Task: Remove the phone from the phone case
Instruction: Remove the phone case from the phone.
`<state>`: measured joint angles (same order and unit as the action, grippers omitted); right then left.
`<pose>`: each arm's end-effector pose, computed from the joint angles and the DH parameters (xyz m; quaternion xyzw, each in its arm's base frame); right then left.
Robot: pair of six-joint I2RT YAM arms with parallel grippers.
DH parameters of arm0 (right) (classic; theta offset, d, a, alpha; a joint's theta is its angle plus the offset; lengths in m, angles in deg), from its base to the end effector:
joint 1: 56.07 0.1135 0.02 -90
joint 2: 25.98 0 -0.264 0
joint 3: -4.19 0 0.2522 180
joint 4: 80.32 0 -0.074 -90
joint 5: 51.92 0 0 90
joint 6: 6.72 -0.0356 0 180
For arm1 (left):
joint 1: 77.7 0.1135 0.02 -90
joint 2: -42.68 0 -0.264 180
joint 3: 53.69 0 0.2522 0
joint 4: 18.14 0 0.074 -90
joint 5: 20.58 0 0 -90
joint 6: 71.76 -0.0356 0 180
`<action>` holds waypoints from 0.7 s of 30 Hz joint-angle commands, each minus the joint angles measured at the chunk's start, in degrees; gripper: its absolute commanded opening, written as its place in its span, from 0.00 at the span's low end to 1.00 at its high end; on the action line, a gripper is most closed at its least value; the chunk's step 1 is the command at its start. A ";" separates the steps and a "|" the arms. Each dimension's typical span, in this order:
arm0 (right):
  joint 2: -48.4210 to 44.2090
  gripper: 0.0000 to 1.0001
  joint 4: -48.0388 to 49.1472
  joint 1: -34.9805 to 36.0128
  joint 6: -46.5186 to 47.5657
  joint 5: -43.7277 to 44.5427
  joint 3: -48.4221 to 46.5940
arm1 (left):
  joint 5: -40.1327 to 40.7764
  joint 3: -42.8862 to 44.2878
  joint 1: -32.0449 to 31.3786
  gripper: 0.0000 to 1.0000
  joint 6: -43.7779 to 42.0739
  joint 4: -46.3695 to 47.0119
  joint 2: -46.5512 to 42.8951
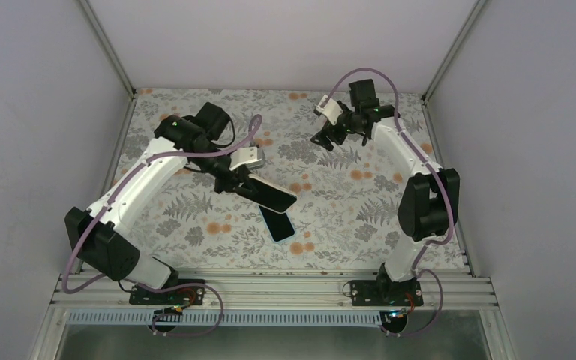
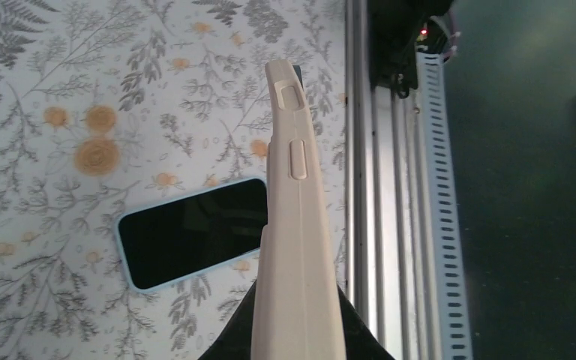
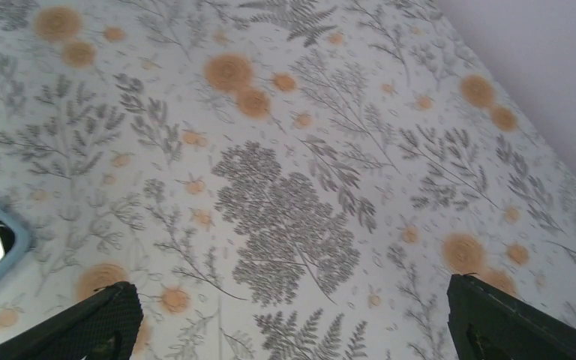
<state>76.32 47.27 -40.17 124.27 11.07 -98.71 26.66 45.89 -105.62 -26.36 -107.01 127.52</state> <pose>0.3743 0.1234 0.2910 -0.5048 0.7715 0.1463 0.3584 0.2251 -0.1466 0.3443 0.5861 0.7139 -0.3386 0.1796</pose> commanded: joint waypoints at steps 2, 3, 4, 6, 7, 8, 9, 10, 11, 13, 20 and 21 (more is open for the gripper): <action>0.39 1.00 2.51 -0.56 1.13 2.31 -1.25 | -5.68 0.89 0.32 0.02 -1.61 -2.72 -1.86; 0.11 1.00 1.54 -0.56 1.67 1.34 -1.19 | -5.33 0.96 0.32 0.02 -1.75 -2.68 -1.74; -0.45 1.00 0.44 -0.57 2.48 -0.18 -0.95 | -5.01 0.94 0.32 0.02 -1.92 -2.63 -1.56; -2.58 1.00 -1.99 -0.40 4.28 -3.69 0.55 | -4.35 1.05 0.32 0.02 -2.22 -2.67 -1.21; -4.26 1.00 -2.90 -0.16 5.20 -5.47 1.87 | -4.20 1.05 0.32 0.02 -2.36 -2.67 -0.93; -6.06 1.00 -3.56 0.16 6.07 -6.86 3.64 | -4.13 1.20 0.32 0.02 -2.54 -2.67 -0.64; -8.68 1.00 -4.22 0.67 6.80 -7.87 5.60 | -4.09 1.27 0.37 0.02 -2.73 -2.67 -0.38; -10.82 1.00 -4.87 1.33 7.50 -8.49 7.38 | -4.08 1.40 0.40 0.02 -2.96 -2.67 -0.03; -13.33 1.00 -5.70 2.06 8.05 -8.97 8.95 | -4.13 1.53 0.41 0.02 -3.14 -2.67 0.36; -16.15 1.00 -7.86 3.44 8.90 -9.89 11.65 | -4.25 1.73 0.41 0.02 -3.52 -2.67 0.98; -21.42 1.00 -8.98 8.33 7.04 -10.20 19.48 | -4.98 3.03 0.48 0.02 -4.16 -2.67 3.19; -21.66 1.00 -8.47 8.76 6.59 -10.18 20.23 | -5.04 3.31 0.50 0.02 -4.18 -2.67 3.30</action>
<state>54.87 39.62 -32.78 131.55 2.48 -82.01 25.31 46.11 -105.45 -29.09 -110.01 130.65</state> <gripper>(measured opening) 0.997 0.110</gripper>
